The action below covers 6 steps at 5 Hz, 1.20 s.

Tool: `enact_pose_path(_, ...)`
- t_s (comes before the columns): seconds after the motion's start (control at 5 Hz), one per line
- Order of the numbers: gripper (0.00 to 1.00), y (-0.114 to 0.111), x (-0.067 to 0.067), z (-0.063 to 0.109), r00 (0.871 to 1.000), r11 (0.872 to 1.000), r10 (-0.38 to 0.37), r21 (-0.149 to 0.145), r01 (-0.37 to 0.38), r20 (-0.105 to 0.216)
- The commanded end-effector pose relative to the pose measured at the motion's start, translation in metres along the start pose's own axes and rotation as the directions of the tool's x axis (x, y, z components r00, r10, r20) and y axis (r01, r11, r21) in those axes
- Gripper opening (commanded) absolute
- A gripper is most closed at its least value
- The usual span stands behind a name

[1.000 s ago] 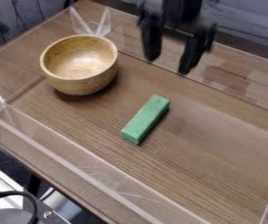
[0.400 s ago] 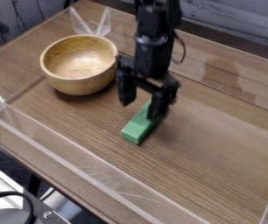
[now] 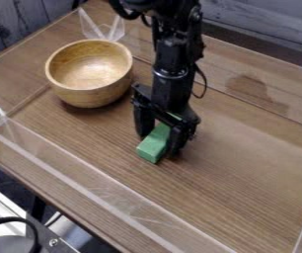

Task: Put the green block in the brown bowl

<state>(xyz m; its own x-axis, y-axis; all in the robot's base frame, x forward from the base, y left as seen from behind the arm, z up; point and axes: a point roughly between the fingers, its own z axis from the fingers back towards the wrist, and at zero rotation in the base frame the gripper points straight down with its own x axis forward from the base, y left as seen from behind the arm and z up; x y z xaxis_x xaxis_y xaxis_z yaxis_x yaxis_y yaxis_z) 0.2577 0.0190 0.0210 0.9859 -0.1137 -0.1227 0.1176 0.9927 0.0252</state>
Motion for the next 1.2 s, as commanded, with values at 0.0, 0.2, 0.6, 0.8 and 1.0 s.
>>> enact_pose_path(0.0,1.00,0.000,0.007,0.017,0.994,0.998,-0.059,0.019,0.058,0.092)
enact_pose_path(0.2,1.00,-0.002,0.019,0.017,0.992,0.998,-0.053,0.022,0.051,0.118)
enact_pose_path(0.6,0.00,-0.004,0.030,0.018,0.985,0.996,-0.084,0.022,0.082,0.150)
enact_pose_path(0.8,1.00,-0.004,0.028,0.025,0.980,0.993,-0.120,0.018,0.118,0.157)
enact_pose_path(1.0,1.00,-0.001,0.027,0.033,0.979,0.994,-0.106,0.000,0.108,0.176)
